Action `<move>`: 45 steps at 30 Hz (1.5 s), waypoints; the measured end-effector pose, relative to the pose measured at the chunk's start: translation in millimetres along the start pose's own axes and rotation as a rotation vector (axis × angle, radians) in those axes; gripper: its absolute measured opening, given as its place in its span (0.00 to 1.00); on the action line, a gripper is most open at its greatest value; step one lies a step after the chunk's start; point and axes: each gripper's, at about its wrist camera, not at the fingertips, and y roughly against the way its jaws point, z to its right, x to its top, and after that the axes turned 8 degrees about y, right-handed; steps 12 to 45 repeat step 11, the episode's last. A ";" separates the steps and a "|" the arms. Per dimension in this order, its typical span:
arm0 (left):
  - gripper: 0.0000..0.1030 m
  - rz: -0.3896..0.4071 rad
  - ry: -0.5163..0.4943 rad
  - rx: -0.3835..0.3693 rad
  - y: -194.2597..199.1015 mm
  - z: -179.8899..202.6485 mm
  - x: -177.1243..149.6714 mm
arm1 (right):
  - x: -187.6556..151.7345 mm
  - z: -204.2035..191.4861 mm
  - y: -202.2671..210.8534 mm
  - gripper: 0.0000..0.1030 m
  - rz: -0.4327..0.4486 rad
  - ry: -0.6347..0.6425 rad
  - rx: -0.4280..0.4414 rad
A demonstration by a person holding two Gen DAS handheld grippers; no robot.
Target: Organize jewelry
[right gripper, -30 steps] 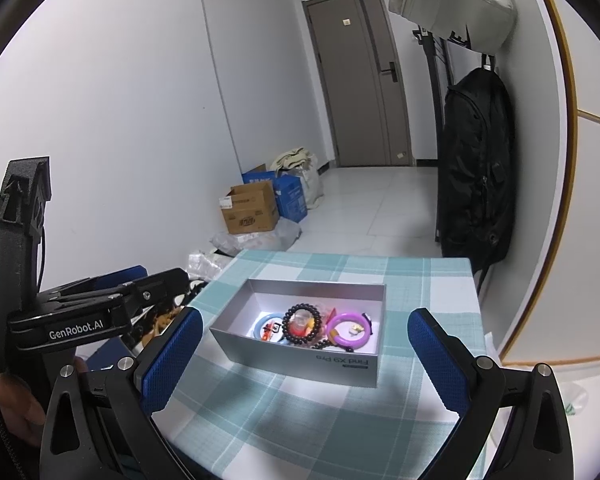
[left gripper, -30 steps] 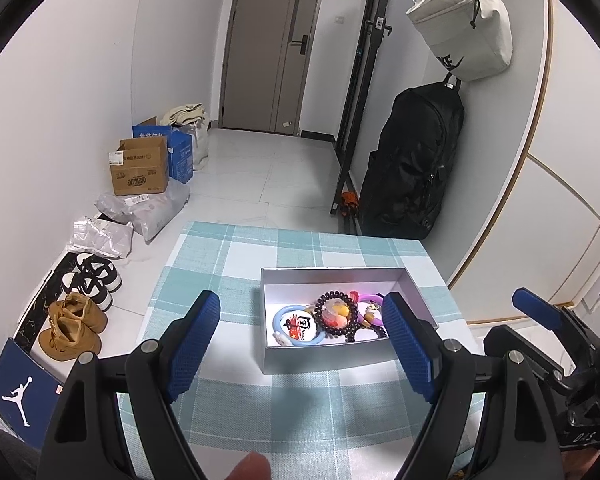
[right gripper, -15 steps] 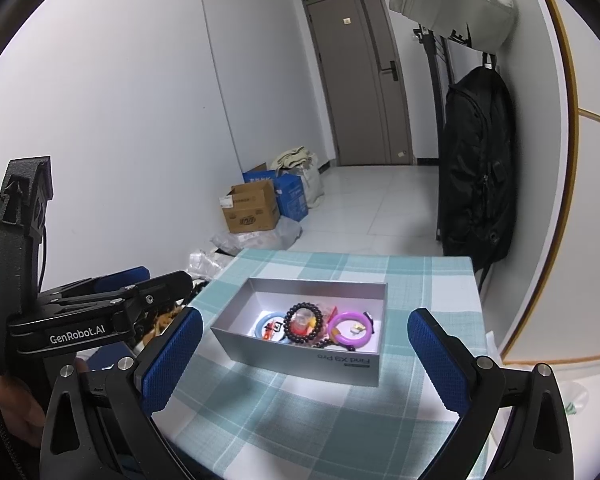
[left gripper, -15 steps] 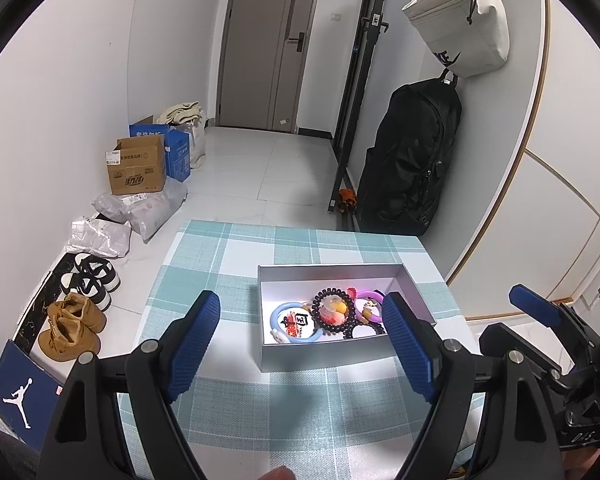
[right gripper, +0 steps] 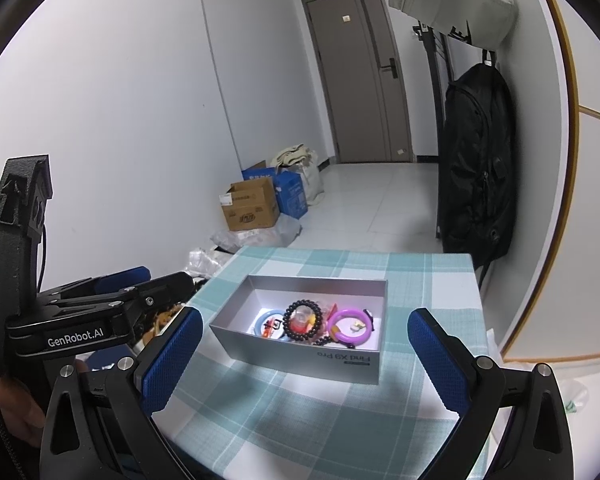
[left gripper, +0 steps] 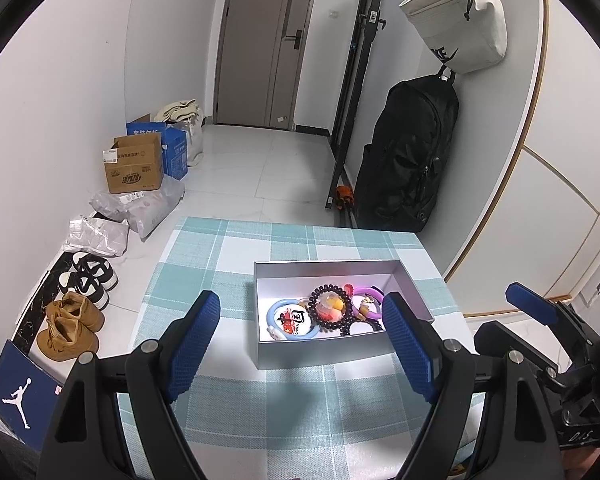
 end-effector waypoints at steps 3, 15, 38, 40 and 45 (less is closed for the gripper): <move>0.77 -0.004 -0.001 0.001 -1.2 0.1 -0.3 | -0.8 0.3 -0.9 1.00 -0.004 -0.002 -0.001; 0.77 0.022 -0.011 -0.031 0.8 -0.9 -3.3 | -0.6 0.7 -2.3 1.00 -0.011 -0.007 0.005; 0.77 0.022 -0.011 -0.031 0.8 -0.9 -3.3 | -0.6 0.7 -2.3 1.00 -0.011 -0.007 0.005; 0.77 0.022 -0.011 -0.031 0.8 -0.9 -3.3 | -0.6 0.7 -2.3 1.00 -0.011 -0.007 0.005; 0.77 0.022 -0.011 -0.031 0.8 -0.9 -3.3 | -0.6 0.7 -2.3 1.00 -0.011 -0.007 0.005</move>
